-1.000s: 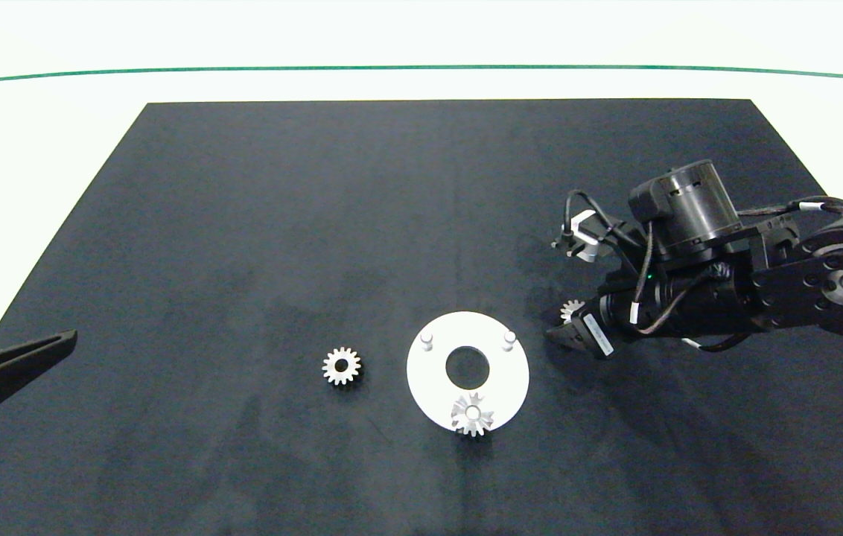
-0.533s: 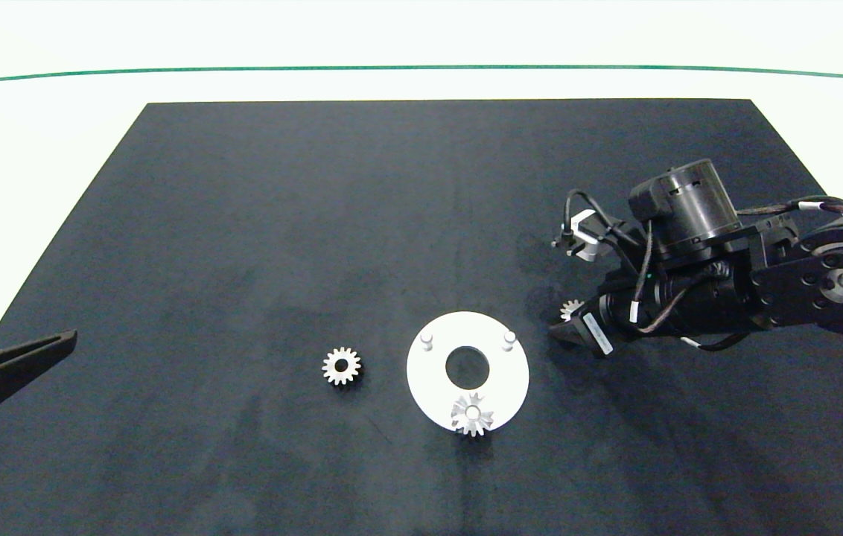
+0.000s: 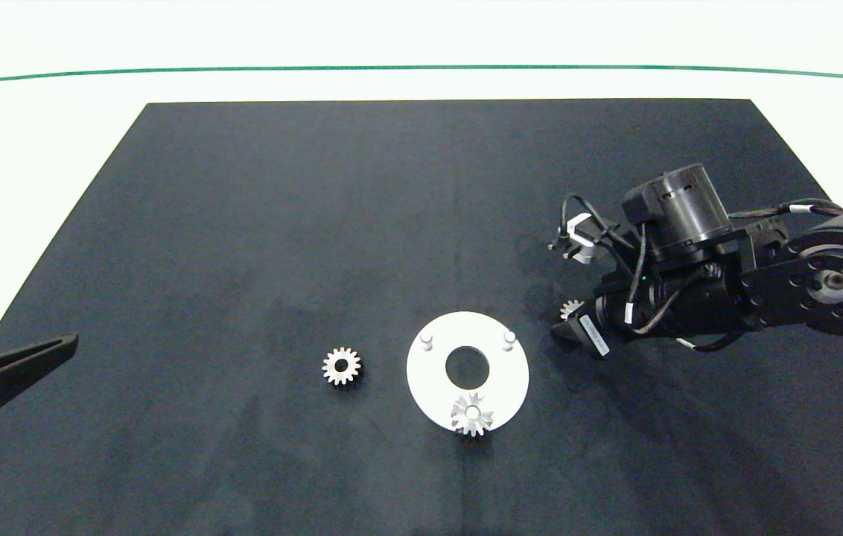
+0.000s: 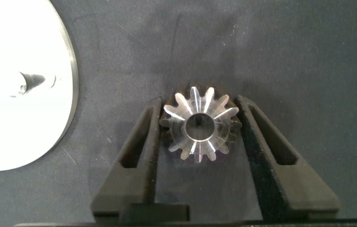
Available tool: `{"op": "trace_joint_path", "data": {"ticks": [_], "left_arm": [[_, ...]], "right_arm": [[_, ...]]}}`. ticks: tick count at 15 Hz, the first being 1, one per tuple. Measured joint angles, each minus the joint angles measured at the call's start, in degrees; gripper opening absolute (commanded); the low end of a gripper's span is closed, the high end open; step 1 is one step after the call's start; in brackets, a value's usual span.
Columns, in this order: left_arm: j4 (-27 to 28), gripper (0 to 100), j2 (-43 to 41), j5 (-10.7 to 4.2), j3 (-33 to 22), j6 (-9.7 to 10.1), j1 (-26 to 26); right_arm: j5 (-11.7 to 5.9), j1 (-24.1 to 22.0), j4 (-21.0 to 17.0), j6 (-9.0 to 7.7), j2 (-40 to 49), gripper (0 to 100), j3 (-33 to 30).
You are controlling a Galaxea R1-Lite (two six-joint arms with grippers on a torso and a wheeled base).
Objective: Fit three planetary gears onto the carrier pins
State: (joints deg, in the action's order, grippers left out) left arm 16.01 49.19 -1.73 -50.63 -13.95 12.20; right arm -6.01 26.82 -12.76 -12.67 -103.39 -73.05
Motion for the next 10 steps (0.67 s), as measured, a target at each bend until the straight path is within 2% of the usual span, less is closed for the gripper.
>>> {"op": "trace_joint_path", "data": {"ticks": [10], "left_arm": [[0.0, 100, -0.02, 0.0, -0.09, 0.06, -0.11]], "right_arm": [[-0.05, 0.05, -0.07, -0.06, -0.13, 21, -0.46]]}}
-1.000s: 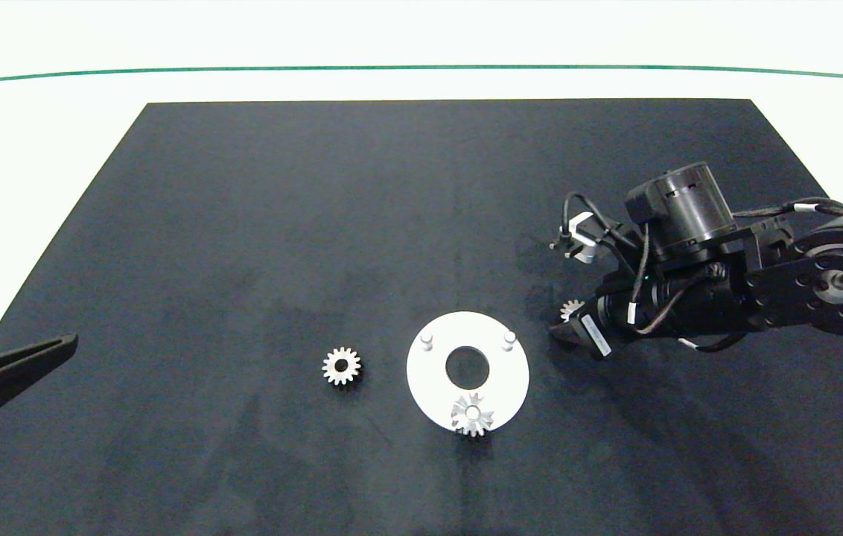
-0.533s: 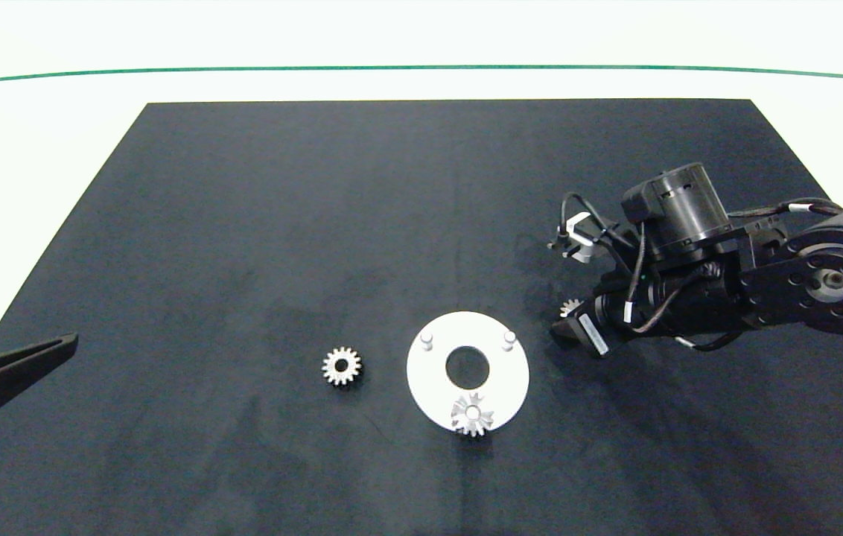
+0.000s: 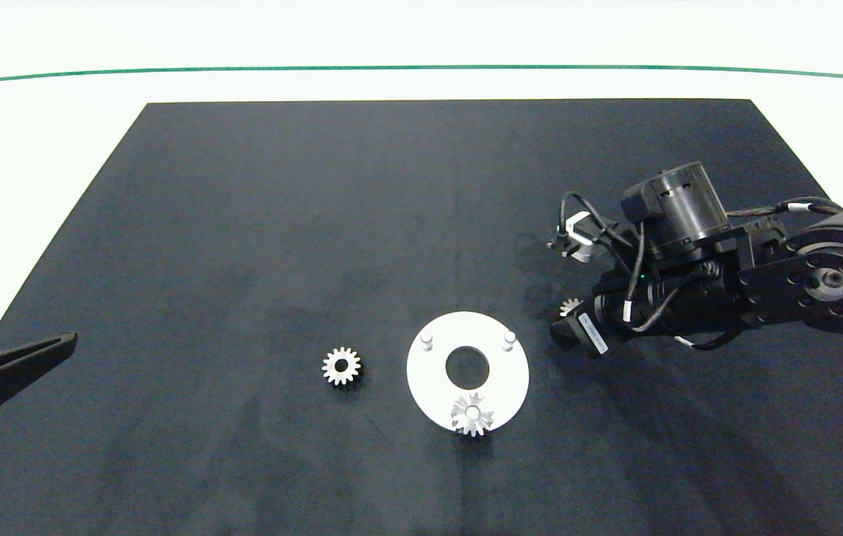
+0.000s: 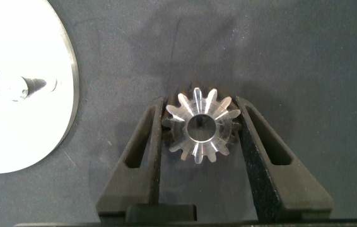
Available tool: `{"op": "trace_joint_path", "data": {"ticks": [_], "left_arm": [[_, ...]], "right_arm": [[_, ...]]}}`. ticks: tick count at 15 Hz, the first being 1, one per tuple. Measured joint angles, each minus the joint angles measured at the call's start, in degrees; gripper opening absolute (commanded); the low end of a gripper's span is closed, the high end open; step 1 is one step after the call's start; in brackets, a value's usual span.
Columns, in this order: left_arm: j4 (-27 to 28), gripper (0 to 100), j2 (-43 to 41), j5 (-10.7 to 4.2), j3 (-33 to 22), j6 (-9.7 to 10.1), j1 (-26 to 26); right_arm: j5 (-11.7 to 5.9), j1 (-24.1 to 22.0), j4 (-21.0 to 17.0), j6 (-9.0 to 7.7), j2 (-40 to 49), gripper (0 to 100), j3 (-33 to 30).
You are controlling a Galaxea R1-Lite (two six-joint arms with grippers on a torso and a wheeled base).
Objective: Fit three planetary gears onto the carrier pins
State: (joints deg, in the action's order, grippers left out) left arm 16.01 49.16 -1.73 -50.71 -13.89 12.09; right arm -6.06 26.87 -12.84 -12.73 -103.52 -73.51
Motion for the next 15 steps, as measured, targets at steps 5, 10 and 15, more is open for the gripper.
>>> {"op": "trace_joint_path", "data": {"ticks": [5, 10, 15], "left_arm": [[0.0, 100, 0.04, 0.0, -0.06, 0.02, 0.02], [0.0, 100, 0.06, 0.0, -0.09, 0.06, 0.0], [-0.02, 100, 0.06, 0.0, -0.27, 0.06, -0.05]], "right_arm": [[-0.05, 0.02, 0.0, -0.09, -0.02, 12, -0.2], [0.0, 0.05, 0.0, 0.05, 0.02, 1, -0.33], [-0.09, 0.44, -0.3, -0.02, 1.4, 1, -0.17]]}}
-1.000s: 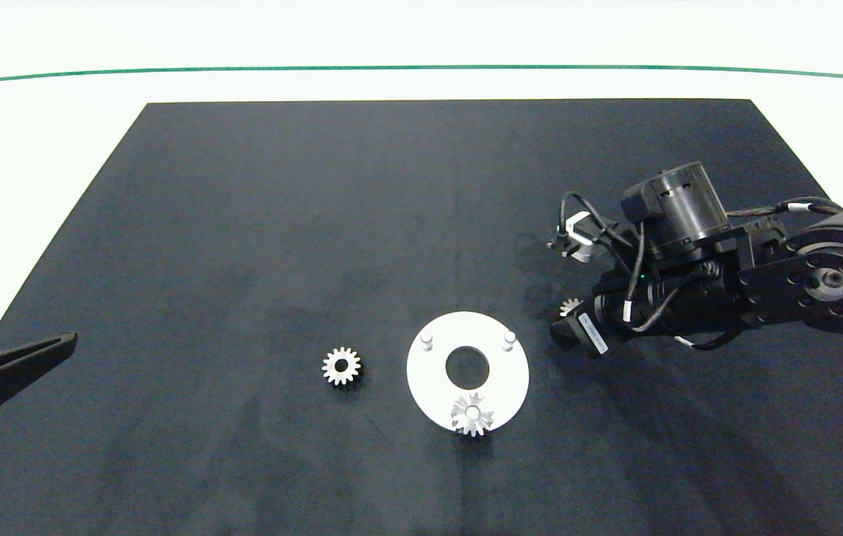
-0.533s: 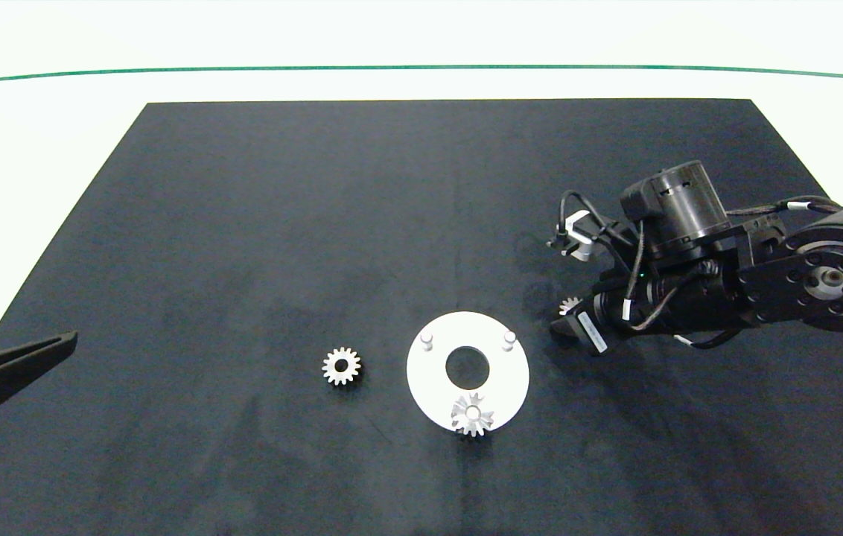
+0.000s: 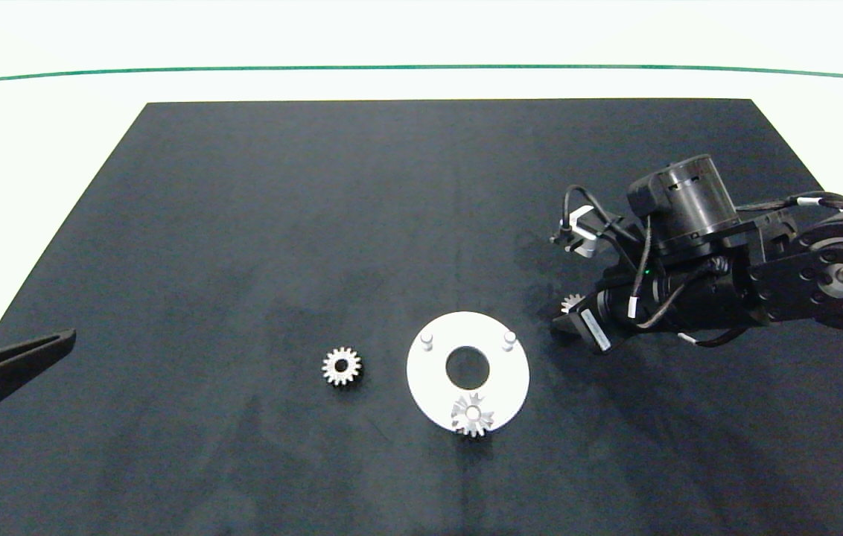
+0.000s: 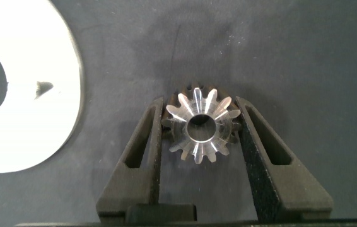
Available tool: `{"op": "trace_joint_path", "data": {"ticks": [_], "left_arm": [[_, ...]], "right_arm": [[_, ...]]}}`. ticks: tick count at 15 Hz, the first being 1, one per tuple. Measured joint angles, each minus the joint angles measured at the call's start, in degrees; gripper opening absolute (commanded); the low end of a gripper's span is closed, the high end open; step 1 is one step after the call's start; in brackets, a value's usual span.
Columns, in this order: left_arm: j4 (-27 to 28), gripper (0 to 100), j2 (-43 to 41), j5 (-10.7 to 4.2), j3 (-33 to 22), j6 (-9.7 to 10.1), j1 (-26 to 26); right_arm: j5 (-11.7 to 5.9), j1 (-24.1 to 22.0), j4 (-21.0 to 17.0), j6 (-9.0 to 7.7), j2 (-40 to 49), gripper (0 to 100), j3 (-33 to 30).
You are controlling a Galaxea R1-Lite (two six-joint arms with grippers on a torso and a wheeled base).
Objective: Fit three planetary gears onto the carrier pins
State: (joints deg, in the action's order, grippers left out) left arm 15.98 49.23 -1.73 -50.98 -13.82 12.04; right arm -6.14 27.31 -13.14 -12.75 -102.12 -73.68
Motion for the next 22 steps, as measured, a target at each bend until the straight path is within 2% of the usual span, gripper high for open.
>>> {"op": "trace_joint_path", "data": {"ticks": [4, 7, 8, 12, 22], "left_arm": [[0.0, 100, 0.0, 0.0, -0.09, 0.0, -0.01], [0.0, 100, 0.0, 0.0, -0.09, 0.0, -0.01], [0.02, 100, 0.0, 0.0, -0.09, 0.02, -0.01], [0.02, 100, 0.0, 0.02, -0.15, 0.02, 0.0], [0.0, 100, -0.41, 0.0, -0.5, 0.0, 0.0]], "right_arm": [[-1.05, 3.75, -1.51, -0.26, 3.86, 1, 0.43], [-4.38, 7.58, -2.01, -0.44, 5.23, 1, 0.22], [-4.92, 8.66, -1.95, -0.44, 5.27, 1, -0.11], [-5.45, 11.45, -1.9, -0.44, 4.33, 1, -1.27], [-6.21, 14.17, -1.68, -0.17, 0.17, 1, -2.54]]}}
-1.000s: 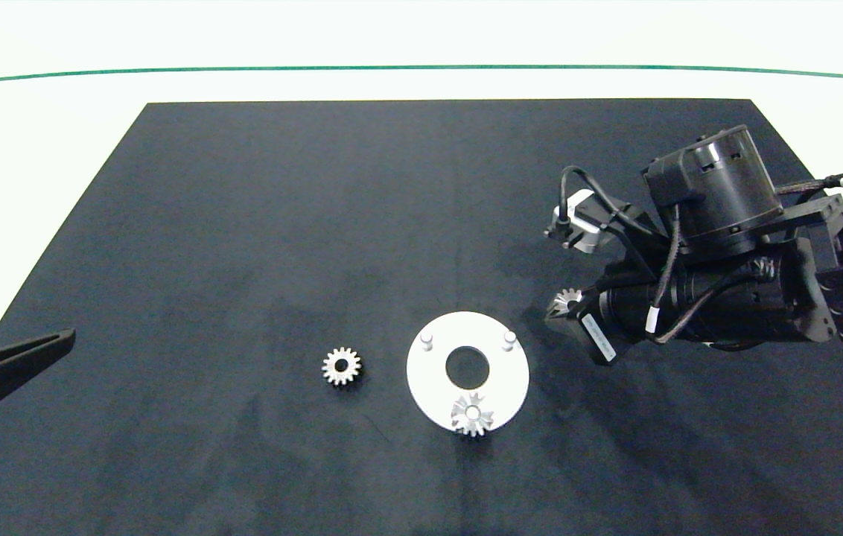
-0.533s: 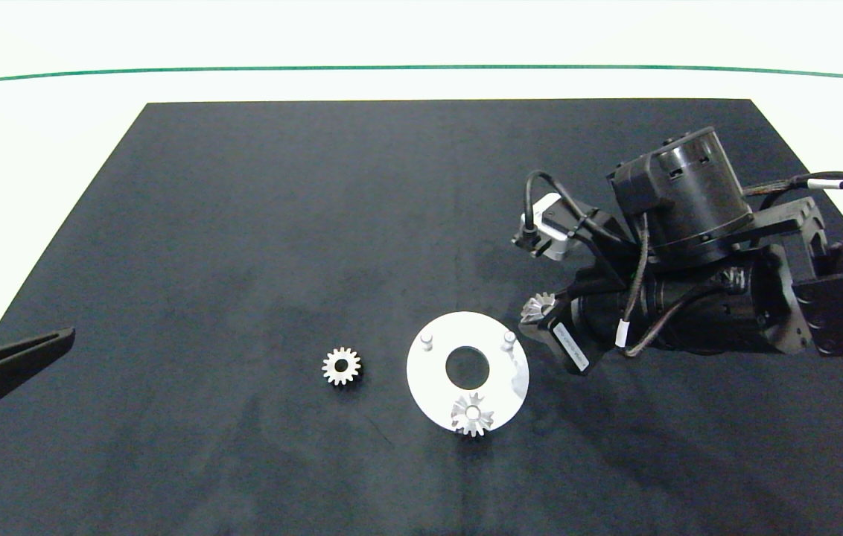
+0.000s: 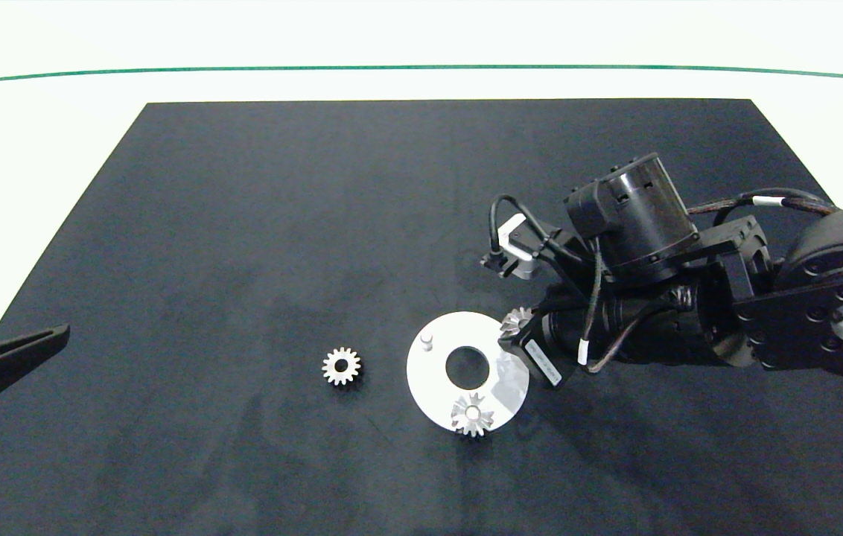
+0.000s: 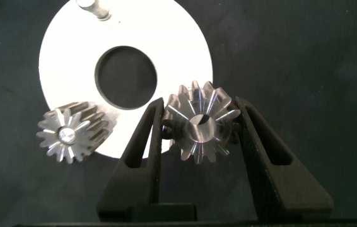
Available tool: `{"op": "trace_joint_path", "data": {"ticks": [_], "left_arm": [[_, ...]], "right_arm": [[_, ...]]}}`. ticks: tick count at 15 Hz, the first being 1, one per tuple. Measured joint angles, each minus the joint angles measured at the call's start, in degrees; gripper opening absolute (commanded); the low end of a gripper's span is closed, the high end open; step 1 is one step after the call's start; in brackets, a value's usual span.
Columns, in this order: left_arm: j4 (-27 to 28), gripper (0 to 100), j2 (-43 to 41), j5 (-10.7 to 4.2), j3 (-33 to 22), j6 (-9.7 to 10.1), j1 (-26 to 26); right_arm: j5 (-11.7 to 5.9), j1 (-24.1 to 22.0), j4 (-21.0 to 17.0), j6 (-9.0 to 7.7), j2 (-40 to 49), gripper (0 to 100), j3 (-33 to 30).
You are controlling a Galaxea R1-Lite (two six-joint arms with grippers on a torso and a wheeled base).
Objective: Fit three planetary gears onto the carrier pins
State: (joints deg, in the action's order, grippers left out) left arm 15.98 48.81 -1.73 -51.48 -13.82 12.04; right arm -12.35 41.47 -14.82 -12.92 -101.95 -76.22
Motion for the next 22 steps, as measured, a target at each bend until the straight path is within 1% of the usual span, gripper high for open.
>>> {"op": "trace_joint_path", "data": {"ticks": [2, 6, 10, 22], "left_arm": [[0.02, 100, -0.06, 0.0, -0.02, 0.0, 0.0], [0.0, 100, -0.2, 0.0, -0.11, 0.0, -0.01], [0.02, 100, -0.26, 0.0, -0.34, 0.0, -0.01], [0.0, 100, -0.37, 0.0, -0.45, 0.0, -0.2]], "right_arm": [[-0.71, 0.06, -0.02, -0.05, -0.28, 1, -0.1], [-0.9, 0.0, 0.0, -0.09, -0.59, 1, -0.49], [-0.9, 0.09, -0.05, -0.27, -1.13, 1, -0.96], [-0.6, 0.09, 0.24, -0.06, -2.68, 1, -1.4]]}}
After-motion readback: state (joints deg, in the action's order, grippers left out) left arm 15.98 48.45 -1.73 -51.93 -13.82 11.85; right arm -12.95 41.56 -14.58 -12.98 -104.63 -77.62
